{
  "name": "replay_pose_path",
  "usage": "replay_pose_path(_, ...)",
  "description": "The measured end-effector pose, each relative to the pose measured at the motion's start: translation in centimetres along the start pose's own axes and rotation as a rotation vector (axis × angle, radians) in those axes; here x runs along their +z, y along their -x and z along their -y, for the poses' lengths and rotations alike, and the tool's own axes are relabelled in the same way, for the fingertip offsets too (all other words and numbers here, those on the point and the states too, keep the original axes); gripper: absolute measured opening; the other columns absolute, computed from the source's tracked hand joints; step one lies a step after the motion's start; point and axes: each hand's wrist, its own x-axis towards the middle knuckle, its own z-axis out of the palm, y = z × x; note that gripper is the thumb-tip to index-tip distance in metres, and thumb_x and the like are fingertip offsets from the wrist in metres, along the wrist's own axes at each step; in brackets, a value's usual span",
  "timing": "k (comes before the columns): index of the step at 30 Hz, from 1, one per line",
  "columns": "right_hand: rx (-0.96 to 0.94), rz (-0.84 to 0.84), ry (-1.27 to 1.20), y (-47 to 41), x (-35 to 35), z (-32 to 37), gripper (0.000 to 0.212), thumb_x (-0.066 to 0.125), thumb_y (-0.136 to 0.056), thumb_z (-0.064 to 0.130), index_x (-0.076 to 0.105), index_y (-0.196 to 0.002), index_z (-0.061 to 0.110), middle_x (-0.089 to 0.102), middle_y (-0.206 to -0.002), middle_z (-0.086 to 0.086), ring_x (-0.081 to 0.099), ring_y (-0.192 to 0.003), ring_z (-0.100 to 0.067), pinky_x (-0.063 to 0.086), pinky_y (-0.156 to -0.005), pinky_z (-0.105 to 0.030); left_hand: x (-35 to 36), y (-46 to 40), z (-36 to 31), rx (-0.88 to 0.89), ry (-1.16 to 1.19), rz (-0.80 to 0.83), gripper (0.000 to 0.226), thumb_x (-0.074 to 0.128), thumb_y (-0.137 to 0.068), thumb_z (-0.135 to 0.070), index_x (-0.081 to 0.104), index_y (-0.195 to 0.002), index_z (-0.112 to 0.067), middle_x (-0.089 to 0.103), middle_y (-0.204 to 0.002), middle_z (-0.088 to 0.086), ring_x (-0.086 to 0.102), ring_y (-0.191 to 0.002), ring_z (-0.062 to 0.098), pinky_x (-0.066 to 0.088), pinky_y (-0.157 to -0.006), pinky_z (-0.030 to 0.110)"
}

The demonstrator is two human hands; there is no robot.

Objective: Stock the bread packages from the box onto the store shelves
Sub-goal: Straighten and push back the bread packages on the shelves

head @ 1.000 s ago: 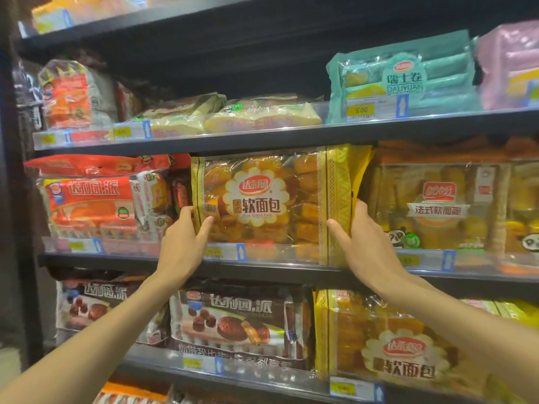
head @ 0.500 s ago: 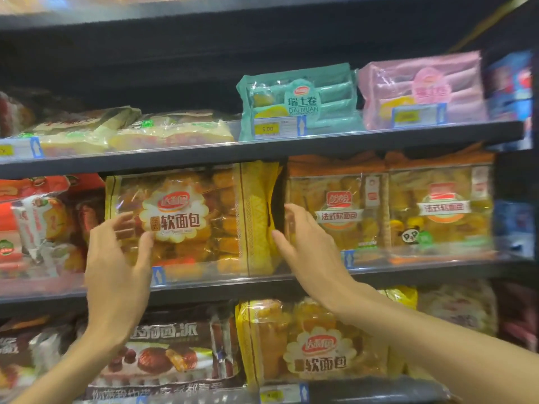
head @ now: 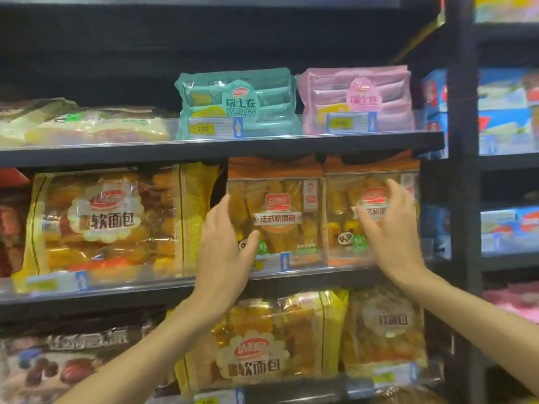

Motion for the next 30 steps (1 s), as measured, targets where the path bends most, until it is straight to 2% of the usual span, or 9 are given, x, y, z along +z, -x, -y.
replay_pose_path(5, 0.238, 0.107, -0.019, -2.9, -1.7, -3.8, 0.100, 0.065, -0.097, 0.046, 0.003, -0.165, 0.006, 0.011, -0.172, -0.015, 0.011, -0.159, -0.032, 0.017, -0.125, -0.048, 2.0, -1.7, 0.3, -0.177, -0.073, 0.037, 0.091, 0.066, -0.092, -0.046, 0.014, -0.160, -0.017, 0.034, -0.160, 0.002, 0.031, -0.147, 0.024, 0.038, -0.112, 0.043)
replay_pose_path(9, 0.397, 0.200, -0.179, -4.1, -2.8, -5.4, 0.095, 0.062, -0.098, 0.050, 0.008, -0.165, 0.008, 0.029, -0.167, -0.015, 0.035, -0.150, -0.035, 0.033, -0.117, -0.050, 2.9, -2.2, 0.4, -0.238, -0.127, 0.005, 0.095, 0.067, -0.090, -0.050, 0.016, -0.160, -0.012, 0.035, -0.158, 0.006, 0.028, -0.147, 0.027, 0.038, -0.112, 0.044)
replay_pose_path(12, 0.400, 0.310, -0.242, -4.2, -3.1, -6.7, 0.079, 0.061, -0.098, 0.050, 0.032, -0.158, 0.008, 0.055, -0.149, -0.011, 0.064, -0.110, -0.020, 0.050, -0.084, -0.036, 3.0, -2.5, 0.4, -0.248, -0.156, -0.024, 0.091, 0.070, -0.088, -0.051, 0.026, -0.156, -0.012, 0.037, -0.148, 0.008, 0.032, -0.139, 0.025, 0.039, -0.109, 0.040)
replay_pose_path(14, 0.367, 0.369, -0.275, -4.1, -3.4, -7.1, 0.067, 0.061, -0.098, 0.048, 0.042, -0.151, 0.011, 0.062, -0.132, -0.002, 0.059, -0.088, 0.001, 0.044, -0.067, -0.021, 3.1, -2.6, 0.6, -0.241, -0.134, -0.036, 0.085, 0.072, -0.086, -0.051, 0.032, -0.152, -0.016, 0.038, -0.143, 0.008, 0.035, -0.134, 0.023, 0.040, -0.106, 0.037)
replay_pose_path(19, 0.319, 0.403, -0.305, -4.1, -3.7, -8.0, 0.071, 0.070, -0.093, 0.043, 0.039, -0.151, 0.015, 0.061, -0.135, -0.001, 0.064, -0.107, -0.018, 0.050, -0.083, -0.030, 3.4, -2.0, 0.6, -0.158, -0.139, -0.041, 0.089, 0.074, -0.082, -0.055, 0.028, -0.148, -0.017, 0.053, -0.143, 0.004, 0.056, -0.128, 0.026, 0.050, -0.103, 0.050)
replay_pose_path(21, 0.330, 0.384, -0.315, -4.2, -3.8, -8.4, 0.072, 0.071, -0.092, 0.044, 0.039, -0.150, 0.016, 0.060, -0.132, 0.001, 0.065, -0.104, -0.016, 0.051, -0.082, -0.031, 3.4, -2.0, 0.3, -0.149, -0.123, -0.035, 0.086, 0.073, -0.082, -0.056, 0.027, -0.143, -0.018, 0.056, -0.140, 0.003, 0.061, -0.123, 0.026, 0.051, -0.100, 0.052)
replay_pose_path(25, 0.372, 0.353, -0.368, -4.3, -3.7, -8.9, 0.072, 0.073, -0.091, 0.044, 0.040, -0.149, 0.016, 0.061, -0.127, 0.001, 0.062, -0.092, -0.001, 0.051, -0.075, -0.027, 2.8, -2.9, 0.4, -0.169, 0.013, 0.028, 0.085, 0.075, -0.080, -0.056, 0.027, -0.138, -0.018, 0.051, -0.138, 0.003, 0.060, -0.120, 0.021, 0.055, -0.093, 0.037)
replay_pose_path(28, 0.396, 0.344, -0.403, -4.3, -3.4, -9.2, 0.073, 0.072, -0.091, 0.045, 0.041, -0.150, 0.017, 0.062, -0.128, 0.001, 0.064, -0.095, -0.006, 0.052, -0.080, -0.031, 2.4, -3.9, 0.4, -0.200, 0.070, 0.090, 0.093, 0.076, -0.078, -0.057, 0.028, -0.146, -0.016, 0.046, -0.142, 0.005, 0.053, -0.126, 0.020, 0.051, -0.095, 0.036)
replay_pose_path(30, 0.404, 0.338, -0.417, -4.3, -3.3, -9.3, 0.073, 0.072, -0.090, 0.046, 0.042, -0.150, 0.017, 0.063, -0.131, 0.000, 0.066, -0.104, -0.016, 0.053, -0.091, -0.037, 2.2, -4.5, 0.4, -0.223, 0.090, 0.124, 0.077, 0.075, -0.082, -0.053, 0.035, -0.137, -0.018, 0.050, -0.133, 0.002, 0.055, -0.118, 0.017, 0.053, -0.089, 0.030)
